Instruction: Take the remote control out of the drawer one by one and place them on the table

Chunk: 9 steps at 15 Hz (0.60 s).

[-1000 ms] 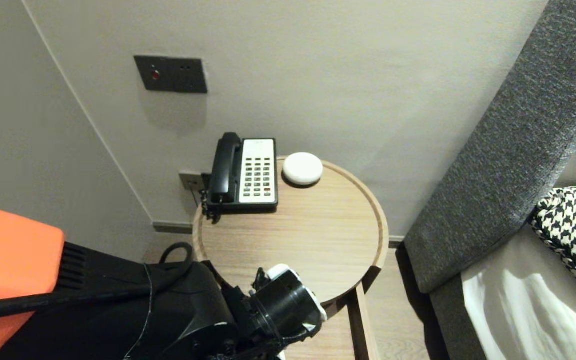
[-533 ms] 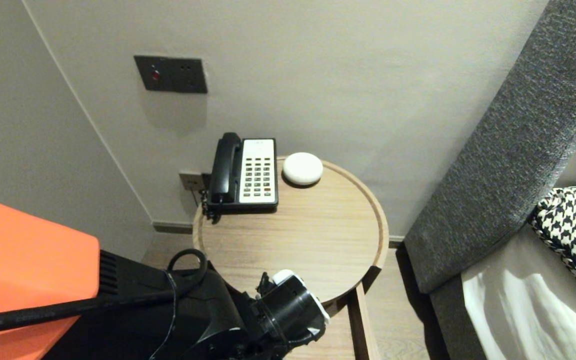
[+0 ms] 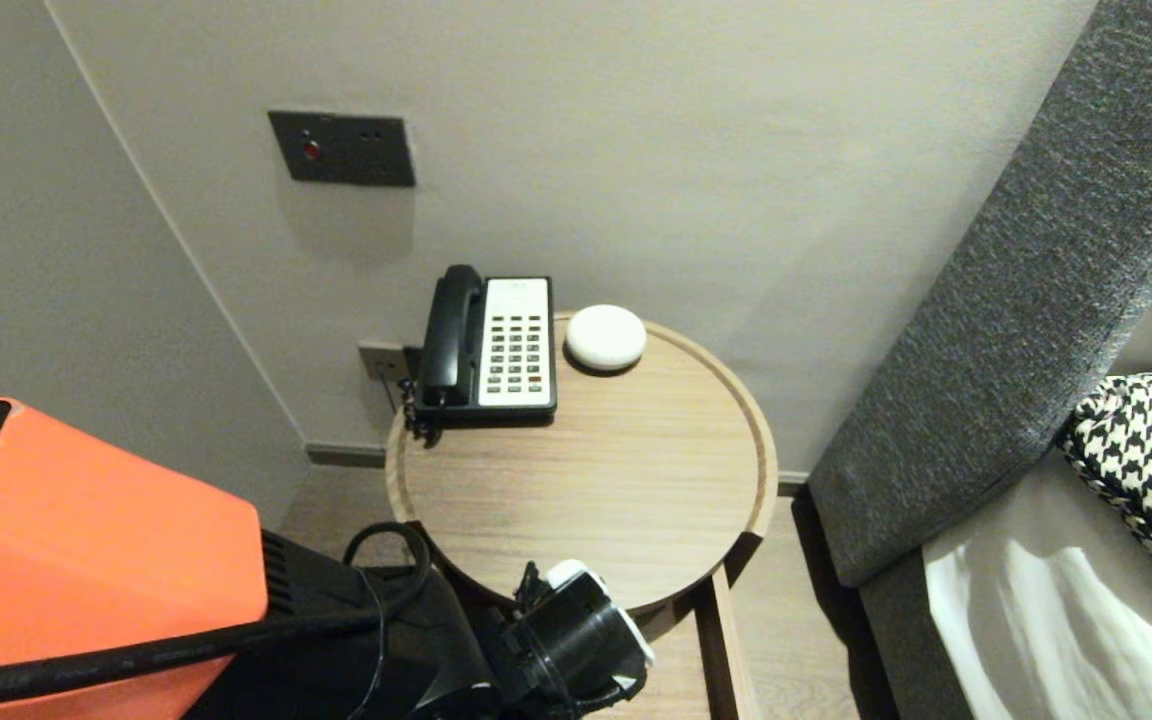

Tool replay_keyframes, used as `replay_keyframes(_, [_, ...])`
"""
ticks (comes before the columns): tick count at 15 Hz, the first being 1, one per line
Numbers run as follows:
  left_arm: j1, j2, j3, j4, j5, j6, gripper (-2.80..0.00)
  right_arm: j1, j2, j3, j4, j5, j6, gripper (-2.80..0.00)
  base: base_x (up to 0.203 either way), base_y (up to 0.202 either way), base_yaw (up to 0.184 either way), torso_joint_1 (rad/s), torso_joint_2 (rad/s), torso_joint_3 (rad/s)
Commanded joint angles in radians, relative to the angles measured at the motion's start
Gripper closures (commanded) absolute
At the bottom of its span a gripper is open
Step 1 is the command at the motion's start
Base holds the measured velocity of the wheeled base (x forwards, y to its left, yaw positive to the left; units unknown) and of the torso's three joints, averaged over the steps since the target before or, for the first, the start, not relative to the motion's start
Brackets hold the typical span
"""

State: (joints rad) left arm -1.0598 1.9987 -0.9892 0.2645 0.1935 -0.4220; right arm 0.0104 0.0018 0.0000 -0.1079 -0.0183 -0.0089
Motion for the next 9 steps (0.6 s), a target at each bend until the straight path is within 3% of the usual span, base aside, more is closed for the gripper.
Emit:
replay_keyframes(1, [-0.001, 0.012, 0.010, -0.004, 0.001, -0.003, -2.80, 0.000, 0.000, 0.040, -0.001, 0.000, 0.000, 0.00, 0.000, 0.000, 0.000, 0.000, 0.00, 0.000])
replay_keyframes(3, [-0.001, 0.012, 0.010, -0.004, 0.003, -0.002, -2.80, 0.000, 0.000, 0.040, -0.001, 0.000, 0.000, 0.00, 0.000, 0.000, 0.000, 0.000, 0.00, 0.000])
replay_keyframes(4, [-0.002, 0.012, 0.009, -0.004, 0.003, 0.000, 0.00, 0.000, 0.000, 0.040, -0.001, 0.000, 0.000, 0.00, 0.000, 0.000, 0.000, 0.000, 0.00, 0.000])
replay_keyframes(9, [-0.002, -0.001, 0.006, -0.004, 0.004, 0.002, 0.00, 0.000, 0.000, 0.040, -0.001, 0.000, 0.000, 0.00, 0.000, 0.000, 0.000, 0.000, 0.00, 0.000])
